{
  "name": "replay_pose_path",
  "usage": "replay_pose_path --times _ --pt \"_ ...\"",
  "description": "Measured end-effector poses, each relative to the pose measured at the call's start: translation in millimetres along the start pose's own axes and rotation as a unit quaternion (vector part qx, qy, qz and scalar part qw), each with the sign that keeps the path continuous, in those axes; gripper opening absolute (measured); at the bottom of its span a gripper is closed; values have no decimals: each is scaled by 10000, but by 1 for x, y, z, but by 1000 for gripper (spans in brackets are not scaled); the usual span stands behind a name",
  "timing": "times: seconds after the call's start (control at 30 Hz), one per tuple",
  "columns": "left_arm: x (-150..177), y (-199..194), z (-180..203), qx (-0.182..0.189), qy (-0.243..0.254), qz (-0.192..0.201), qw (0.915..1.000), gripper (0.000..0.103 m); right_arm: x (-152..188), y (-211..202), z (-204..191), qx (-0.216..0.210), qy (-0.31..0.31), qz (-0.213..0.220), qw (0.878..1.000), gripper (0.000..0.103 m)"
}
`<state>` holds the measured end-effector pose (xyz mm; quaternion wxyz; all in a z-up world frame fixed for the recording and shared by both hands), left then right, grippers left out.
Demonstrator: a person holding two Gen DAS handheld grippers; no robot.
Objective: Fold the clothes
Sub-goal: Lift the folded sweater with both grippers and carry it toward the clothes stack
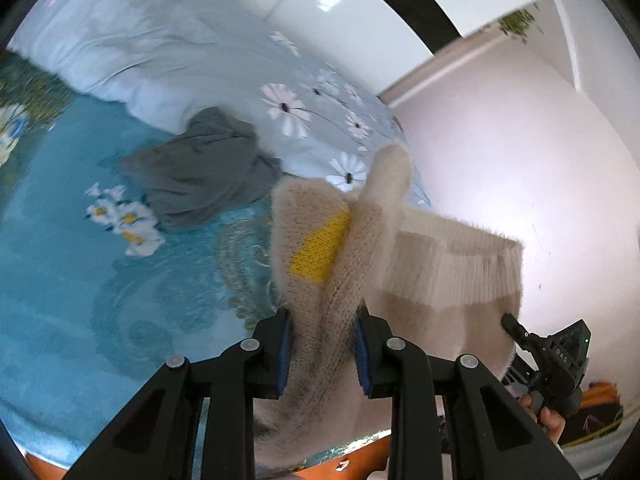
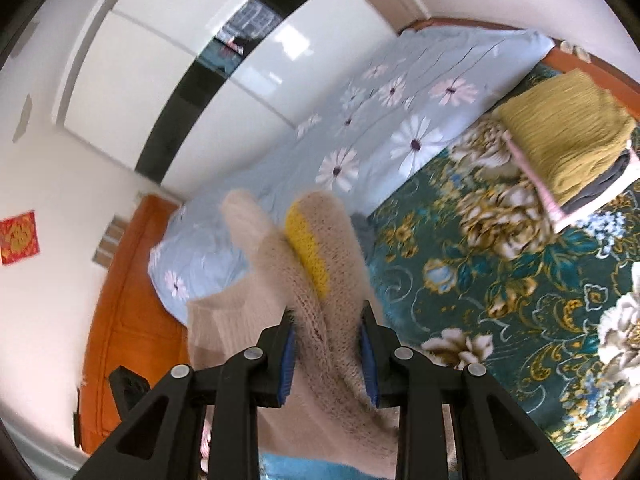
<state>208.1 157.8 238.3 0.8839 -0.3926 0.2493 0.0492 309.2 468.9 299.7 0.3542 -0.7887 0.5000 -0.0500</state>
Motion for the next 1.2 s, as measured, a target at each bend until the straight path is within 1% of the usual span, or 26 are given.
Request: replay_pose_path --times 0.17,0.27,0.37,0.47,0.67,0.73,0.87,0.97,1.2 --pt "-16 29 41 55 303 -30 9995 27 -29 -26 28 -142 196 222 9995 29" --pt "-19 57 72 36 434 -114 9990 27 -50 -37 53 -172 299 268 9990 29" --pt "-21 92 107 -50 519 -143 9985 27 -89 -45 87 -159 311 167 9993 29" --pt "-24 135 148 -115 385 -67 9992 27 -131 -54 122 -137 301 38 9994 29" --pt "-16 218 228 -201 195 -402 9988 26 -214 -73 192 -92 282 -218 9993 29" --pt "-13 246 254 -244 219 -536 9980 26 -240 -78 213 -83 276 -286 9992 29" --pt "-20 287 292 -372 344 -803 9955 26 -284 -84 246 -132 389 -267 9988 29" --pt "-30 314 316 -416 454 -944 9936 26 -312 -84 267 -179 561 -233 9980 29" --pt "-59 377 350 -464 515 -1304 9890 26 -375 -77 306 -164 792 -192 9965 29"
Point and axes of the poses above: each gripper's, at about its wrist camera, not at the fingertips, and y roughly the way its jaws point, z to its right, x to its underside, the point moved 10 cm from there along y, roughly the way its jaws point, and after that the axes turned 12 degrees about y, right-handed, at the moved point
